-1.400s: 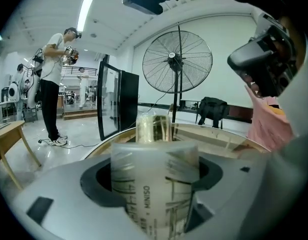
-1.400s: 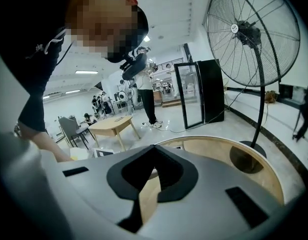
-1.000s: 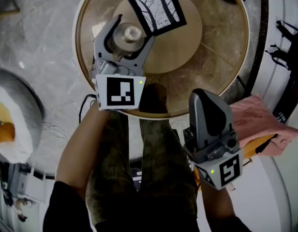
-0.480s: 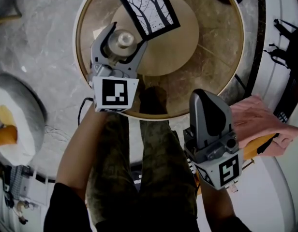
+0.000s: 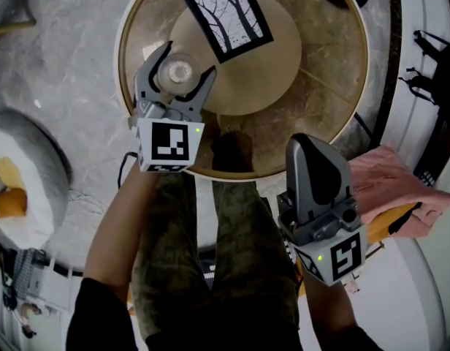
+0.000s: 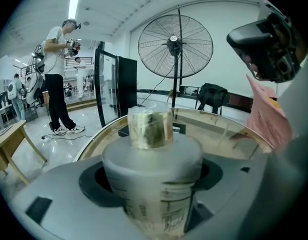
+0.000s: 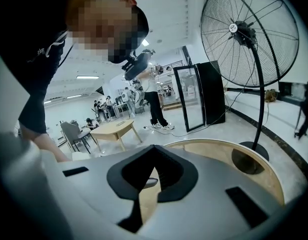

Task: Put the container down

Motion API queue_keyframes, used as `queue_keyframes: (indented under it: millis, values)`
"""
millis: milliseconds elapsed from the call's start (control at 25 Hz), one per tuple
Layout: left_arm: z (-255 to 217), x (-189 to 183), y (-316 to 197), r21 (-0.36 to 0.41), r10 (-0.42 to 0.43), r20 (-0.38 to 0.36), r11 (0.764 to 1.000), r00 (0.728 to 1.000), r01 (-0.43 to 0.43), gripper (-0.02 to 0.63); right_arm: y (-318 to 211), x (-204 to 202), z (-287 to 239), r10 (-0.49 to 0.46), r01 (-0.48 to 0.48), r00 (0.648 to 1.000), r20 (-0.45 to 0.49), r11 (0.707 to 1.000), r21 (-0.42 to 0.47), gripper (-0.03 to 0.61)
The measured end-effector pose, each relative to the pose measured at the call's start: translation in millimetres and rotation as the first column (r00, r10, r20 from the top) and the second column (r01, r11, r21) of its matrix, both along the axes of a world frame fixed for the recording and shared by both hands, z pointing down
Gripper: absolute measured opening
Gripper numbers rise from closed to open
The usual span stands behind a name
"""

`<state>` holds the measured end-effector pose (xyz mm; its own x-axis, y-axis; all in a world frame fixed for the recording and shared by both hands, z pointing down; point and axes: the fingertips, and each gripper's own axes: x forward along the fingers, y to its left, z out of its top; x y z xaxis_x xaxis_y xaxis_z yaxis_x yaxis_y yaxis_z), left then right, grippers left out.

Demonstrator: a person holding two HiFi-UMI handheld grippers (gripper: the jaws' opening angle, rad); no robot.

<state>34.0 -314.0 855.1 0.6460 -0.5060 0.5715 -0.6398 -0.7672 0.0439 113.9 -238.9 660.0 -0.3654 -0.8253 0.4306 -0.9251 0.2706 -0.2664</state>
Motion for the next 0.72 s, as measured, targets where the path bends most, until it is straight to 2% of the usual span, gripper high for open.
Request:
queue_keyframes:
  millis: [360,720]
  values:
    - [3.7,-12.0,7.7,-0.029,-0.021,0.026,0.999,0.999,0.022,0.354,1.4,-7.8,-1.7,-0.026,0.026,1.0,0.003,1.0,0.005,0.021]
    - [8.8,-21.7,18.0,-0.025,-0.009,0.058,1.0,0.998,0.01,0.354,6.4,-9.5,-4.4,-0.033,0.033,0.999,-0.004,0.999,0.013,0.021]
